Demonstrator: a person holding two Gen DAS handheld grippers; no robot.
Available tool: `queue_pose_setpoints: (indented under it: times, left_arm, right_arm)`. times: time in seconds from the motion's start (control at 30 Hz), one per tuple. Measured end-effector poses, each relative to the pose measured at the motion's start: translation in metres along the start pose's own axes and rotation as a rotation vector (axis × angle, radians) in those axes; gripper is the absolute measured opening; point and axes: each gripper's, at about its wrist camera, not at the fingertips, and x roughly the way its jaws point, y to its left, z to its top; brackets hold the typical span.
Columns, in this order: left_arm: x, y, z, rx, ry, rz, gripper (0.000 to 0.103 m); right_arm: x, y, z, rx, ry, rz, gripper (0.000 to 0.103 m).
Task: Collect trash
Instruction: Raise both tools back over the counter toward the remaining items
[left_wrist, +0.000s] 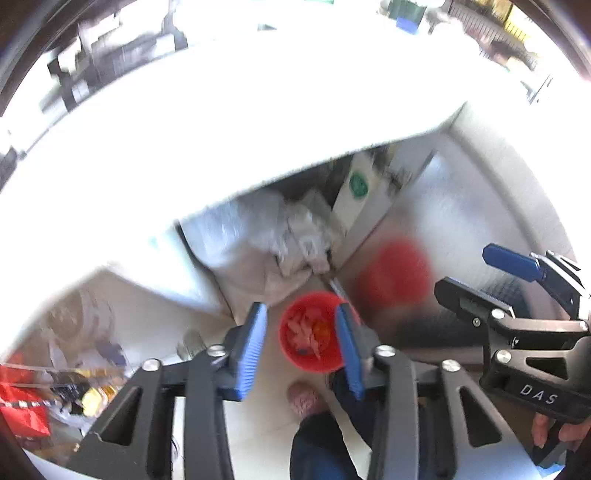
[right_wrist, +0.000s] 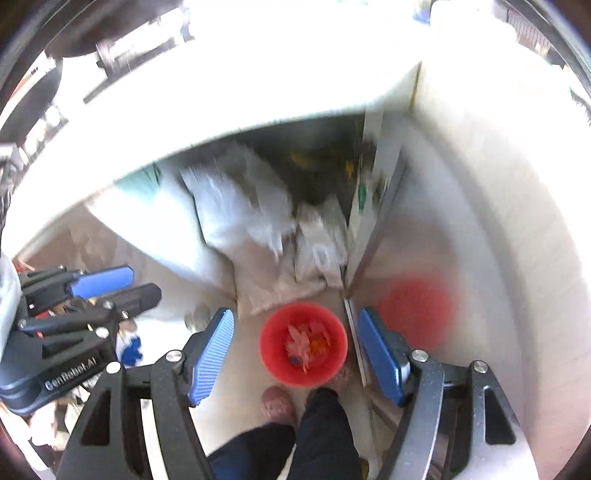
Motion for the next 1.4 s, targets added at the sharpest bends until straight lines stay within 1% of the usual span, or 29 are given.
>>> queue_pose_setpoints:
  times: [0.07,0.1,0.2,0.27,0.33,0.37,0.5,0.6,0.63,0.67,0.8,0.93,1.03,1.17,1.3,1.4]
  left_arm:
    - [-0.019,-0.003,0.014,0.011,-0.032,-0.015,0.047]
    - [-0.026,-0.004,0.023,0.026,-0.044,-0.029,0.057]
    - [-0.044,-0.014,0.046,0.084,-0.076,-0.04,0.06]
    - [-0.056,-0.021,0.062,0.116,-0.098,-0.036,0.063]
    - [-0.068,-0.025,0.078,0.122,-0.13,-0.041,0.068]
    - [-0.073,-0.028,0.086,0.12,-0.152,-0.048,0.069]
    - [-0.083,-0.049,0.122,0.193,-0.198,-0.063,0.076]
    - [-0.09,-0.07,0.15,0.24,-0.237,-0.064,0.076]
    - [-0.095,-0.077,0.159,0.253,-0.245,-0.064,0.076]
    - [-0.095,-0.083,0.168,0.268,-0.246,-0.068,0.076]
    - [-0.091,-0.11,0.193,0.329,-0.242,-0.073,0.076]
    - [-0.078,-0.139,0.213,0.376,-0.216,-0.072,0.076]
    - [-0.061,-0.162,0.225,0.398,-0.189,-0.084,0.076]
    - [-0.034,-0.191,0.238,0.445,-0.152,-0.071,0.076]
    - [-0.008,-0.207,0.247,0.441,-0.095,-0.073,0.076]
    - [0.012,-0.216,0.249,0.443,-0.064,-0.044,0.076]
  right_arm:
    - [-0.024,0.001,0.015,-0.003,-0.048,-0.003,0.075]
    - [-0.034,0.001,0.023,-0.001,-0.068,-0.007,0.076]
    - [-0.061,-0.001,0.043,-0.011,-0.122,-0.027,0.077]
    - [-0.075,-0.004,0.054,-0.006,-0.147,-0.036,0.08]
    - [-0.088,-0.01,0.064,-0.011,-0.17,-0.062,0.083]
    - [-0.095,-0.014,0.068,-0.01,-0.189,-0.079,0.085]
    - [-0.119,-0.027,0.082,-0.017,-0.249,-0.155,0.091]
    - [-0.135,-0.047,0.095,0.014,-0.283,-0.189,0.095]
    - [-0.14,-0.055,0.1,0.029,-0.289,-0.2,0.1]
    - [-0.143,-0.063,0.103,0.047,-0.287,-0.213,0.103]
    - [-0.153,-0.085,0.118,0.119,-0.269,-0.242,0.103]
    - [-0.152,-0.114,0.122,0.201,-0.242,-0.269,0.103]
    - [-0.151,-0.137,0.123,0.234,-0.227,-0.31,0.103]
    - [-0.141,-0.17,0.123,0.295,-0.19,-0.342,0.103]
    - [-0.124,-0.198,0.117,0.379,-0.128,-0.327,0.103]
    - [-0.108,-0.212,0.11,0.433,-0.077,-0.313,0.103]
